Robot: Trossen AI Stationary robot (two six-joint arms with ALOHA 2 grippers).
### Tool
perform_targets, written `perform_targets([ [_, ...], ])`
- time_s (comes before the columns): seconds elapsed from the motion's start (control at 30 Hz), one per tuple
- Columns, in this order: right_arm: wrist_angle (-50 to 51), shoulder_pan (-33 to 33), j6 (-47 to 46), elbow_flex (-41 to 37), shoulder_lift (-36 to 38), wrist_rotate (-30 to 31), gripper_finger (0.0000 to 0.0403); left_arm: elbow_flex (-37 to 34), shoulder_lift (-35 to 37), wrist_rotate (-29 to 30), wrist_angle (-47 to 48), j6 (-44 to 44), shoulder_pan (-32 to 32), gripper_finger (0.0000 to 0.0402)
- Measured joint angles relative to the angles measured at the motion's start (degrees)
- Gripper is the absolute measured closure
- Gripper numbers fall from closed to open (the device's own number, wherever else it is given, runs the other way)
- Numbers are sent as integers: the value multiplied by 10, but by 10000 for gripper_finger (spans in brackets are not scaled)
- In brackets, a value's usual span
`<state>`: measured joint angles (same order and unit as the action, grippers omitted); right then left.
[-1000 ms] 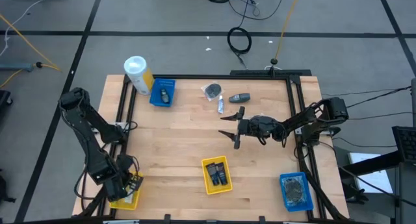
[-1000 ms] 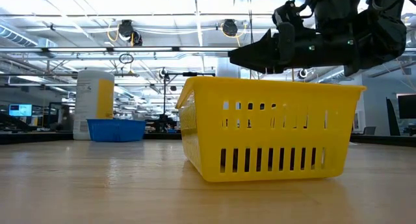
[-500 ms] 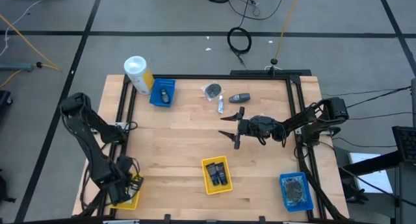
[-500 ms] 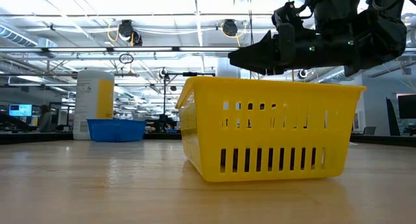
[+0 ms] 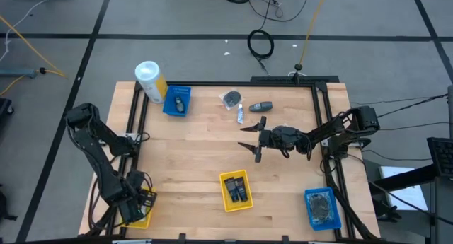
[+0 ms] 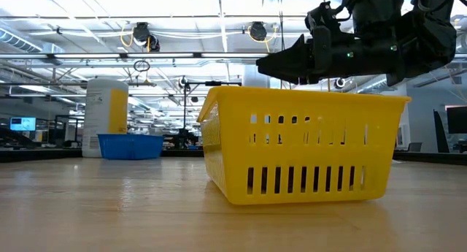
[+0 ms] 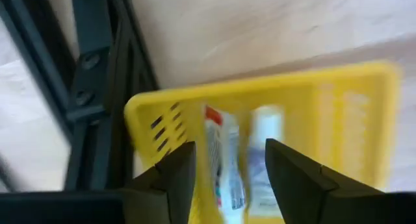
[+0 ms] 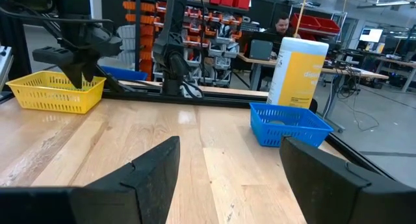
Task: Pick & Place Travel size toiletries
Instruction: Put the black hairbrush into the bottom blue bin
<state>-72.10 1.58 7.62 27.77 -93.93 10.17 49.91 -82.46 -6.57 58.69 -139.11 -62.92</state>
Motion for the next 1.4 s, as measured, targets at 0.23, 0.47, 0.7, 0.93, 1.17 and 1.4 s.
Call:
perform_targets([
  [0.23,0,0,0,0,0,0,147,0,-13,116,-50,51,33,278],
  [0.47,0,0,1,0,0,0,147,0,-52,115,-82,112,73,372],
  [0.7,0,0,1,0,0,0,147,0,-58,192,-81,184,119,386],
  [0.93,-1,0,1,0,0,0,147,0,-58,226,-37,256,186,383],
  [1.17,-1,0,2,0,0,0,147,0,-58,226,-32,341,244,383],
  [1.4,20,-1,7,0,0,1,147,3,-20,145,-32,371,249,382],
])
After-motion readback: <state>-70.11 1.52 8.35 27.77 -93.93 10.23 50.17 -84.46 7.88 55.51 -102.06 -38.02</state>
